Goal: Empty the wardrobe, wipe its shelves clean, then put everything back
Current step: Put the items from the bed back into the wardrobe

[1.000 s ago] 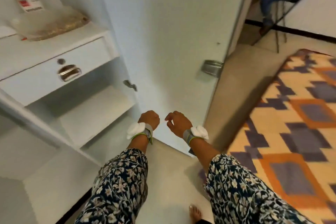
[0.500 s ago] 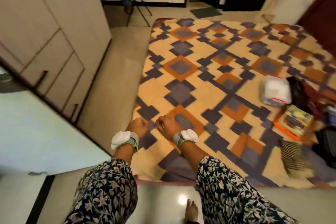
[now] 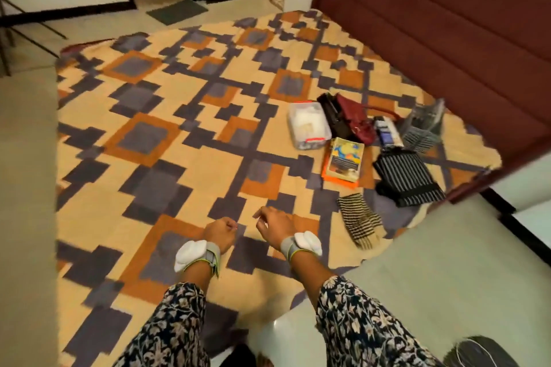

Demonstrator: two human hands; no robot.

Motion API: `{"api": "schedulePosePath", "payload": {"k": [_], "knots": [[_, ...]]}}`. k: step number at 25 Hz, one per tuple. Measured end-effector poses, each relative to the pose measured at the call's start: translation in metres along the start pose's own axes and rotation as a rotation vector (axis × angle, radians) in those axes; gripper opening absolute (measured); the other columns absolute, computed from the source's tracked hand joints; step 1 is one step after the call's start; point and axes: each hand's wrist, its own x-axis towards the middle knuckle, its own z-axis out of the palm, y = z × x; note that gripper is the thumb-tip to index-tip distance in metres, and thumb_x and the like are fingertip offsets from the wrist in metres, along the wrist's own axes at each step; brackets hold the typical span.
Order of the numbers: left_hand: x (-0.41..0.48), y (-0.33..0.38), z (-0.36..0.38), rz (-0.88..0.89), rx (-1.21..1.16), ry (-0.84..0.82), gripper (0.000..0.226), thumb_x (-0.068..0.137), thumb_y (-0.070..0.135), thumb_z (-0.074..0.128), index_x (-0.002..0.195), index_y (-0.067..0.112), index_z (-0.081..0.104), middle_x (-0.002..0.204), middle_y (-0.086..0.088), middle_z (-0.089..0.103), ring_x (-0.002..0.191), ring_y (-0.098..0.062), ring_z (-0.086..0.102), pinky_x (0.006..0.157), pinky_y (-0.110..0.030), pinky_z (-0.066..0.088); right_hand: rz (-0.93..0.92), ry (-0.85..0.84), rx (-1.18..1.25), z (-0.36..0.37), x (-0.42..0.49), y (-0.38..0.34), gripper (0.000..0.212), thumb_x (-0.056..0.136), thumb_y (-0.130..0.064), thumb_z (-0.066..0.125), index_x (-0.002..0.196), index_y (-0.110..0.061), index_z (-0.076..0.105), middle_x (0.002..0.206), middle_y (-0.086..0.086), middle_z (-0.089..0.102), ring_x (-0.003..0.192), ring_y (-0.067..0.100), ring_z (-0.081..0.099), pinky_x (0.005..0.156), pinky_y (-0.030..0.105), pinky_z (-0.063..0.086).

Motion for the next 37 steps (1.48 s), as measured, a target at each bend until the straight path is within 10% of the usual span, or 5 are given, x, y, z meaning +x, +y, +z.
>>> {"api": "schedulePosePath", "payload": {"k": [8, 12, 16, 31, 37], "knots": [[0.08, 0.11, 0.049, 0.138, 0.01, -0.184, 0.025, 0.095, 0.014, 0.048, 0.111, 0.004, 0.063, 0.124, -0.011, 0.061, 0.116, -0.03, 0.054, 0.092, -0.027, 0.039, 0.264, 0.133, 0.106, -0.077, 0.029, 0.087, 0.025, 0.091, -0.014, 0.049, 0.113, -0.012, 0.061, 0.115, 0.01, 0.062, 0.108, 0.029, 0.057, 0.09, 0.033, 0.044], [0.108, 0.164, 0.08, 0.176, -0.047, -0.309, 0.033, 0.094, 0.022, 0.037, 0.086, 0.004, 0.063, 0.115, -0.023, 0.063, 0.092, -0.028, 0.061, 0.079, -0.022, 0.04, 0.457, 0.283, 0.221, -0.111, 0.041, 0.142, 0.022, 0.09, -0.013, 0.052, 0.108, -0.012, 0.064, 0.108, 0.011, 0.067, 0.1, 0.03, 0.062, 0.086, 0.034, 0.048], [0.168, 0.201, 0.121, 0.081, -0.024, -0.313, 0.026, 0.095, 0.015, 0.049, 0.115, 0.005, 0.062, 0.117, -0.016, 0.064, 0.111, -0.033, 0.059, 0.091, -0.033, 0.045, 0.636, 0.341, 0.359, -0.137, 0.085, 0.211, 0.02, 0.092, -0.012, 0.051, 0.107, -0.009, 0.064, 0.107, 0.012, 0.068, 0.1, 0.029, 0.062, 0.08, 0.026, 0.043], [0.378, 0.286, 0.281, -0.176, -0.299, -0.357, 0.044, 0.097, 0.037, 0.042, 0.124, 0.004, 0.055, 0.129, -0.016, 0.057, 0.119, -0.032, 0.053, 0.1, -0.036, 0.042, 0.931, 0.311, 0.615, -0.151, 0.249, 0.421, 0.047, 0.096, -0.033, 0.047, 0.138, -0.013, 0.039, 0.14, 0.013, 0.041, 0.124, 0.032, 0.045, 0.098, 0.031, 0.036], [0.512, 0.199, 0.389, -0.288, -0.511, -0.434, 0.105, 0.04, 0.096, 0.051, 0.119, 0.027, 0.059, 0.12, -0.005, 0.066, 0.112, -0.028, 0.061, 0.099, -0.052, 0.045, 0.947, 0.274, 0.763, -0.121, 0.286, 0.466, 0.07, 0.081, -0.064, 0.053, 0.129, -0.014, 0.049, 0.13, 0.011, 0.054, 0.115, 0.031, 0.054, 0.101, 0.044, 0.043]]}}
